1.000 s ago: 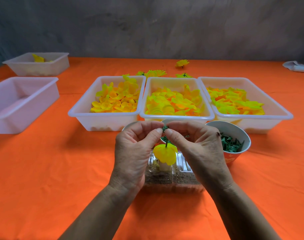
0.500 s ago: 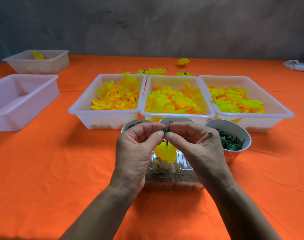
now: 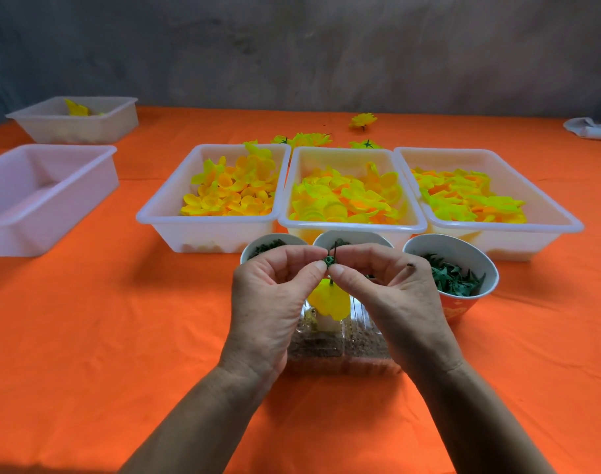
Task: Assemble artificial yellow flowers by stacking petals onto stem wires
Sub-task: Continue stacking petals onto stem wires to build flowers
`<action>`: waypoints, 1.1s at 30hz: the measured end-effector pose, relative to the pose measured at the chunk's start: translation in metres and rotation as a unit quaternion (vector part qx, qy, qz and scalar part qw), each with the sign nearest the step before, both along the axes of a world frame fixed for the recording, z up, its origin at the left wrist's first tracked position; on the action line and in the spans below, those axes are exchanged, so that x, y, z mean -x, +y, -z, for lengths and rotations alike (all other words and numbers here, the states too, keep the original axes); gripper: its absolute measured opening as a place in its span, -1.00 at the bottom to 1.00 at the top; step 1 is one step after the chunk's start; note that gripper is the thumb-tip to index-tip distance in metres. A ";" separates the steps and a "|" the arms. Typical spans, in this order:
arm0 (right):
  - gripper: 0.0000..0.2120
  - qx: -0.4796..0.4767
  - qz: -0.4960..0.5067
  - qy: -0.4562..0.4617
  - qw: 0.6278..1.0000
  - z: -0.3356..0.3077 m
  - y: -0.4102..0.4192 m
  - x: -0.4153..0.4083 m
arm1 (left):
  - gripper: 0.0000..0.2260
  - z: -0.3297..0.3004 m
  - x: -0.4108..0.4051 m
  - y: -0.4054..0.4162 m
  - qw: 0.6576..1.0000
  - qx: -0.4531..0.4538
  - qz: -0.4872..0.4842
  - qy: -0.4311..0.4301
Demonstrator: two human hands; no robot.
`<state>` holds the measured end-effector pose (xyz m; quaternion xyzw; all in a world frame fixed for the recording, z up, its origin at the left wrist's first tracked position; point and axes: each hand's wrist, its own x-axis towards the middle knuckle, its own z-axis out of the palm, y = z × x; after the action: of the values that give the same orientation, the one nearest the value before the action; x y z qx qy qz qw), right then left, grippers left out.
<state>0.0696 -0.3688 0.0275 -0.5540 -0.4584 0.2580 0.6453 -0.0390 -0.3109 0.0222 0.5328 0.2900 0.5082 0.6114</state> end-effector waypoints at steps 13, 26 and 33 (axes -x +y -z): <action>-0.83 0.054 0.026 -0.085 0.995 0.003 -0.004 -0.005 | -0.81 0.010 0.000 -0.004 0.998 -0.005 -0.019 0.055; -0.76 0.046 -0.017 0.001 0.999 0.004 -0.003 -0.008 | -0.85 0.016 0.002 -0.003 0.997 -0.012 -0.026 0.067; -0.76 0.029 -0.029 0.025 0.999 0.006 -0.003 -0.010 | -0.89 0.016 0.000 -0.004 0.998 -0.001 -0.020 0.059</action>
<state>0.0793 -0.3716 0.0218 -0.5523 -0.4504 0.3039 0.6323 -0.0391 -0.3148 0.0067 0.5570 0.3354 0.4879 0.5824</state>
